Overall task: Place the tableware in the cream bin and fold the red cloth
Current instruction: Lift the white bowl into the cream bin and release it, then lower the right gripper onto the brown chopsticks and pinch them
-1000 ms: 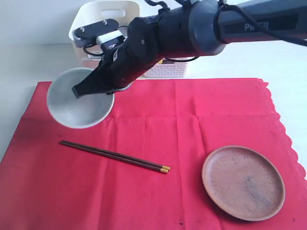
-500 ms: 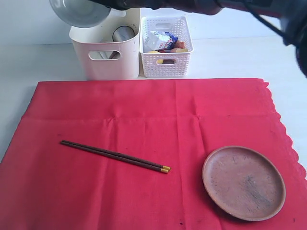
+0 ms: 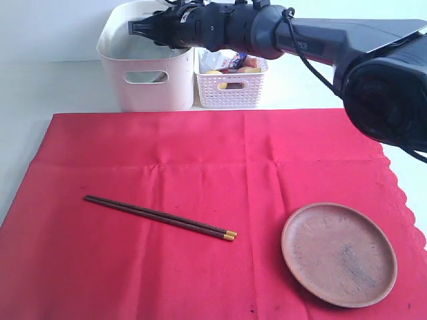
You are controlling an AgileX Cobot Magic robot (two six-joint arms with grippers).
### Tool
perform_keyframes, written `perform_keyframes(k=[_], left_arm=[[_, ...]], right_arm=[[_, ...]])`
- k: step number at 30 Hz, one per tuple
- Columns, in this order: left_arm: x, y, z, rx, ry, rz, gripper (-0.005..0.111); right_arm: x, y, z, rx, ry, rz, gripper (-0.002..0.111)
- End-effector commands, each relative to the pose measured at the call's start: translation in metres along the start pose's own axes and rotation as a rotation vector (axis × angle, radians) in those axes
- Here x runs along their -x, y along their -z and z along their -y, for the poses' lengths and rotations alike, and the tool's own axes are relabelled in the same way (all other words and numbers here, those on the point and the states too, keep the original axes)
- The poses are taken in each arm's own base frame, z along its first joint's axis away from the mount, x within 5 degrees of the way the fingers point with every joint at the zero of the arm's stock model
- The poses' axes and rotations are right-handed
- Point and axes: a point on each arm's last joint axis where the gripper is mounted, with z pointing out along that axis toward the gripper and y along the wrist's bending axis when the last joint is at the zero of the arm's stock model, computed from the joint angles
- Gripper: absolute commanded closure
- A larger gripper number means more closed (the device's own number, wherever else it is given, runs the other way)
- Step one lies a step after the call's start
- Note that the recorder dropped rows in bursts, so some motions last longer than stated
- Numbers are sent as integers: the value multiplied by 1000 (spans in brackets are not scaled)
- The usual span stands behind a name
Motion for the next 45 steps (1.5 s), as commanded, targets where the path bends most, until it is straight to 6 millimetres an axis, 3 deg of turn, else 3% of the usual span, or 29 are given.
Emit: perform_keyframes(k=[1, 4, 8, 9, 10, 12, 16, 20, 26, 31, 36, 45], left_arm=[[1, 1, 0, 3, 3, 12, 107], [1, 1, 0, 3, 3, 12, 107], [1, 1, 0, 3, 3, 12, 107], [1, 1, 0, 3, 3, 12, 107], [1, 1, 0, 3, 3, 12, 107], [1, 1, 0, 3, 3, 12, 107], [1, 1, 0, 3, 3, 12, 107], [1, 1, 0, 3, 3, 12, 107], [1, 1, 0, 3, 3, 12, 107], [1, 1, 0, 3, 3, 12, 107], [1, 1, 0, 3, 3, 12, 107], [1, 1, 0, 3, 3, 12, 107]], right_arm=[[11, 4, -2, 6, 1, 35, 60], [25, 21, -6, 11, 70, -63, 60], [61, 74, -15, 7, 202, -251, 60], [74, 95, -19, -5, 238, -309, 62], [79, 106, -21, -12, 254, -337, 64], [96, 144, -23, -55, 312, -430, 81], [101, 187, -26, -54, 356, -573, 108], [88, 216, -20, -88, 390, -635, 108], [59, 232, -2, -139, 413, -750, 108], [21, 227, 5, -90, 427, -856, 108], [-26, 208, -23, 149, 478, -868, 108], [-93, 168, -82, 283, 741, -835, 108]])
